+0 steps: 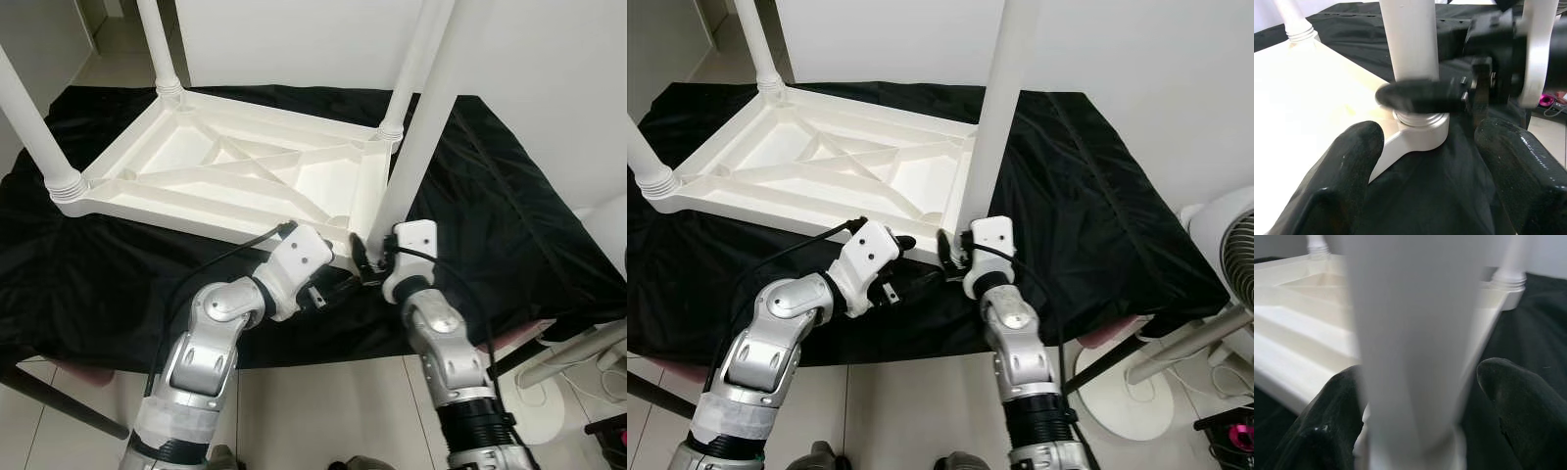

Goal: Building children table

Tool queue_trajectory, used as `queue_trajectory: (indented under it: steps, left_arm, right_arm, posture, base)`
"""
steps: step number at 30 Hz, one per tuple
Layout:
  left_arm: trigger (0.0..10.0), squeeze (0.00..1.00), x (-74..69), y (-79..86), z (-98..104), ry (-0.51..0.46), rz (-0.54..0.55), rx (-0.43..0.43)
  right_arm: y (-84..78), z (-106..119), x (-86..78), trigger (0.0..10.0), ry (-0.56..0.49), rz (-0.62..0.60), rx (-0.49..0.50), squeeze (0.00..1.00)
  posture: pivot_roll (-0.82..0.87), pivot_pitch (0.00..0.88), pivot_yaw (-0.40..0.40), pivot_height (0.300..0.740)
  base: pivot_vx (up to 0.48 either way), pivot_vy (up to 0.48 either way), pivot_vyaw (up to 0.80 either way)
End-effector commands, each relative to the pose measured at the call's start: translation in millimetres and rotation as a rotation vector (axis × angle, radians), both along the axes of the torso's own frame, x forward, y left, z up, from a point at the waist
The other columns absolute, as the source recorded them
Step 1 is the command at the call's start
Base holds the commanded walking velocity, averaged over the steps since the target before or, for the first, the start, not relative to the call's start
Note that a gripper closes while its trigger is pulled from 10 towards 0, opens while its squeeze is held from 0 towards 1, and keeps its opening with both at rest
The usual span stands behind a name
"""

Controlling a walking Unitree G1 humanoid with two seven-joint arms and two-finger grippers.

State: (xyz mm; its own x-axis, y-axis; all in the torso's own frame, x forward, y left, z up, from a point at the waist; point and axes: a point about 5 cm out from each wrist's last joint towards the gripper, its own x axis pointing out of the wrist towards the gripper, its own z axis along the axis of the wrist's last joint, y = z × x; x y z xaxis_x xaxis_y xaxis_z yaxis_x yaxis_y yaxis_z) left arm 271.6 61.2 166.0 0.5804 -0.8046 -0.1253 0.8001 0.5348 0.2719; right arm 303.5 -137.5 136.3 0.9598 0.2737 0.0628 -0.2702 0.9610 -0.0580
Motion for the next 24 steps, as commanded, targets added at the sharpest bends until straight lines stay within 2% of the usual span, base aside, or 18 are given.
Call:
queue_trajectory:
  steps: [1, 4, 5, 6, 7, 9, 16, 20, 21, 22, 23, 24]
  left_arm:
    - [10.0, 0.00, 3.3, 2.5, -1, -0.031, 0.125, -0.014]
    - [10.0, 0.00, -0.9, -0.2, 0, -0.032, 0.083, -0.009]
    - [10.0, 0.00, -4.3, -1.5, -1, -0.023, 0.053, -0.008]
    - [10.0, 0.00, -4.3, -1.5, -1, -0.023, 0.053, -0.008]
    - [10.0, 0.00, -7.5, -2.6, -1, -0.013, 0.023, -0.008]
    - [10.0, 0.00, -8.0, -2.7, -2, -0.011, 0.018, -0.008]
    - [10.0, 0.00, -9.4, -3.7, 0, -0.036, -0.032, 0.024]
    - [10.0, 0.00, -8.2, -3.5, 1, -0.036, -0.022, 0.020]
    - [10.0, 0.00, -9.9, -4.5, 2, -0.039, -0.022, 0.019]
    - [10.0, 0.00, -9.9, -4.5, 2, -0.039, -0.022, 0.019]
    - [10.0, 0.00, -10.5, -4.8, 2, -0.040, -0.021, 0.018]
    - [10.0, 0.00, -10.5, -4.8, 2, -0.040, -0.021, 0.018]
  right_arm:
    - [-3.2, 1, -0.3, 10.0, -0.007, 0.024, 0.012, 0.00]
    - [-10.9, 6, 3.9, 10.0, -0.026, 0.121, -0.035, 0.00]
    - [-14.7, 9, 7.6, 10.0, -0.029, 0.193, -0.075, 0.00]
    - [-14.7, 9, 7.6, 10.0, -0.029, 0.193, -0.075, 0.00]
    - [-18.6, 11, 11.0, 10.0, -0.027, 0.263, -0.116, 0.00]
    - [-19.3, 12, 11.4, 10.0, -0.026, 0.275, -0.122, 0.00]
    - [-27.1, 10, 31.9, 10.0, 0.064, 0.467, -0.235, 0.00]
    - [-25.9, 9, 39.5, 10.0, 0.094, 0.506, -0.259, 0.00]
    - [-24.7, 8, 43.5, 6.0, 0.094, 0.509, -0.272, 0.00]
    - [-24.7, 8, 43.5, 6.0, 0.094, 0.509, -0.272, 0.00]
    - [-24.4, 8, 44.6, 2.9, 0.099, 0.512, -0.272, 0.00]
    - [-24.4, 8, 44.6, 2.9, 0.099, 0.512, -0.272, 0.00]
  posture:
    - [-0.09, 0.000, -0.017, 0.740]
    - [-0.10, 0.000, -0.003, 0.740]
    - [-0.10, 0.000, 0.008, 0.740]
    - [-0.10, 0.000, 0.008, 0.740]
    - [-0.10, 0.000, 0.008, 0.740]
    - [-0.10, 0.000, 0.008, 0.740]
    - [-0.09, 0.000, 0.010, 0.740]
    - [-0.08, 0.000, 0.003, 0.740]
    - [-0.07, 0.000, -0.001, 0.740]
    - [-0.07, 0.000, -0.001, 0.740]
    - [-0.07, 0.000, -0.001, 0.740]
    - [-0.07, 0.000, -0.001, 0.740]
  base:
    - [0.000, 0.000, 0.00]
    - [0.000, 0.000, 0.00]
    - [0.000, 0.000, 0.00]
    - [0.000, 0.000, 0.00]
    - [0.000, 0.000, 0.00]
    - [0.000, 0.000, 0.00]
    - [0.000, 0.000, 0.00]
    - [0.000, 0.000, 0.00]
    - [0.000, 0.000, 0.00]
    - [0.000, 0.000, 0.00]
    - [0.000, 0.000, 0.00]
    - [0.000, 0.000, 0.00]
